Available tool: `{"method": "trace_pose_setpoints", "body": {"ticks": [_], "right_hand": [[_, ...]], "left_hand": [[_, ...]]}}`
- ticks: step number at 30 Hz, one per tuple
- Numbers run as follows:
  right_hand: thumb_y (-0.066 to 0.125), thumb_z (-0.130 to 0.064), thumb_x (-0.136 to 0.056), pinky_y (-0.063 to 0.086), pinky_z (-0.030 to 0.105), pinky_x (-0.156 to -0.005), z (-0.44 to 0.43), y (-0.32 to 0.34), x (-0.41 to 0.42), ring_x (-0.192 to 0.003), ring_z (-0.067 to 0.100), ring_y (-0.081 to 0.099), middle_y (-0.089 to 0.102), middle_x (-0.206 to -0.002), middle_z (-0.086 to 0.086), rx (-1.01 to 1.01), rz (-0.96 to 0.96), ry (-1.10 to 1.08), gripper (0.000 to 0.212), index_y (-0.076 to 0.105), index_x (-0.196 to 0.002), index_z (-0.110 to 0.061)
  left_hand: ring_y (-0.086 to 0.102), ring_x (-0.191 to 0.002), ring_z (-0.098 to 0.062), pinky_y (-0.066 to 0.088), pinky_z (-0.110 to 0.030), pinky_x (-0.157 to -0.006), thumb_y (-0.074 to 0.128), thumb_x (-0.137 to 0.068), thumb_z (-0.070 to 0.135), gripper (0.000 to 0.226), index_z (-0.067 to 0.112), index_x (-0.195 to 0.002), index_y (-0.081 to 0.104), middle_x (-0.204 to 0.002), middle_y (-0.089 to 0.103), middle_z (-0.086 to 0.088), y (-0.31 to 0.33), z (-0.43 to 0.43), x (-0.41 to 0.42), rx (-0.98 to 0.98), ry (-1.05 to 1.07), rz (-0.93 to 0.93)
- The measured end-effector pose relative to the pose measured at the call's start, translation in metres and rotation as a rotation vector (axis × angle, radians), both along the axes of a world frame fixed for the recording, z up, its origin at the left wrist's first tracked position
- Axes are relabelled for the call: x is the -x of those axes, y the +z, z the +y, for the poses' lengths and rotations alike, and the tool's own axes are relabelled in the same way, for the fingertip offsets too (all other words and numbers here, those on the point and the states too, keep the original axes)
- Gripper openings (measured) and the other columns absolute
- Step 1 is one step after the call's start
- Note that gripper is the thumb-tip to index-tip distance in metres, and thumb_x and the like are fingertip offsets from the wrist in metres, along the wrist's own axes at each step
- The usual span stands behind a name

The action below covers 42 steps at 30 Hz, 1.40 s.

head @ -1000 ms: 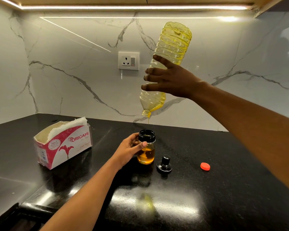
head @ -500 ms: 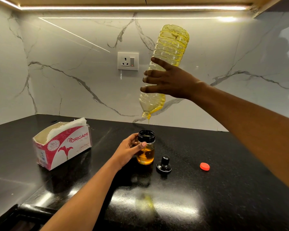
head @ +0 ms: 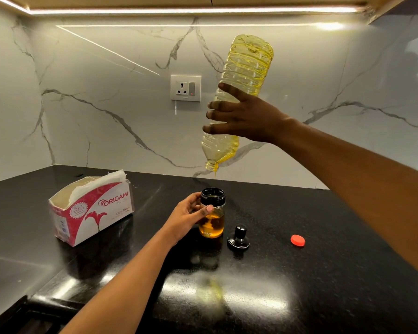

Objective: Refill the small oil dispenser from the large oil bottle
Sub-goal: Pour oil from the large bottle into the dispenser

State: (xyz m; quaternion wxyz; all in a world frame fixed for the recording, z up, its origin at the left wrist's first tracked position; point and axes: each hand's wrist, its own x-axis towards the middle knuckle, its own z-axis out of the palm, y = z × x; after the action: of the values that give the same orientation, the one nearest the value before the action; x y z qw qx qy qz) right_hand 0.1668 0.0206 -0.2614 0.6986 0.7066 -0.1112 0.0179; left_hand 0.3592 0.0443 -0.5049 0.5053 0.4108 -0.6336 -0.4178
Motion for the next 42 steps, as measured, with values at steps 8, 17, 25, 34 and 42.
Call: {"method": "trace_pose_setpoints", "body": {"ticks": [8,17,25,34,42], "right_hand": [[0.072,-0.004,-0.072,0.022,0.056,-0.109,0.0,-0.002,0.002,-0.119,0.03,0.054,0.062,-0.121,0.009,-0.002,-0.012,0.006,0.064,0.049,-0.13,-0.022],[0.065,-0.006,-0.077,0.024,0.055,-0.109,-0.004,-0.005,0.008,-0.12,0.028,0.054,0.062,-0.121,0.008,0.034,-0.024,-0.013,0.06,0.046,-0.131,-0.023],[0.052,-0.002,-0.08,0.02,0.057,-0.109,-0.003,0.003,0.007,-0.122,0.03,0.052,0.06,-0.123,0.01,0.059,-0.035,-0.005,0.056,0.045,-0.133,-0.021],[0.052,-0.002,-0.082,0.021,0.057,-0.109,0.0,0.0,0.007,-0.121,0.029,0.053,0.061,-0.121,0.01,0.056,-0.041,-0.017,0.053,0.047,-0.131,-0.021],[0.03,-0.001,-0.085,0.021,0.055,-0.111,-0.002,-0.021,0.005,-0.121,0.029,0.053,0.061,-0.121,0.009,0.023,-0.002,-0.039,0.053,0.048,-0.131,-0.021]], "left_hand": [[0.065,-0.108,-0.019,0.052,-0.037,-0.093,0.072,-0.075,0.037,0.066,0.018,-0.134,0.047,-0.115,0.068,-0.01,0.0,0.001,0.0,-0.004,-0.01,0.009],[0.065,-0.107,-0.02,0.052,-0.035,-0.092,0.071,-0.076,0.035,0.064,0.017,-0.133,0.048,-0.115,0.068,-0.012,0.001,0.002,0.001,0.0,-0.009,0.023],[0.066,-0.107,-0.017,0.053,-0.036,-0.092,0.071,-0.075,0.036,0.069,0.016,-0.136,0.046,-0.114,0.069,-0.008,0.001,0.002,0.001,-0.011,-0.007,0.021],[0.065,-0.108,-0.017,0.053,-0.037,-0.093,0.072,-0.075,0.036,0.07,0.016,-0.136,0.045,-0.114,0.069,-0.005,0.002,0.002,0.001,-0.018,-0.004,0.022],[0.065,-0.107,-0.019,0.052,-0.04,-0.094,0.072,-0.075,0.036,0.068,0.016,-0.135,0.047,-0.112,0.069,-0.008,0.001,0.003,0.0,-0.018,-0.008,0.036]]}}
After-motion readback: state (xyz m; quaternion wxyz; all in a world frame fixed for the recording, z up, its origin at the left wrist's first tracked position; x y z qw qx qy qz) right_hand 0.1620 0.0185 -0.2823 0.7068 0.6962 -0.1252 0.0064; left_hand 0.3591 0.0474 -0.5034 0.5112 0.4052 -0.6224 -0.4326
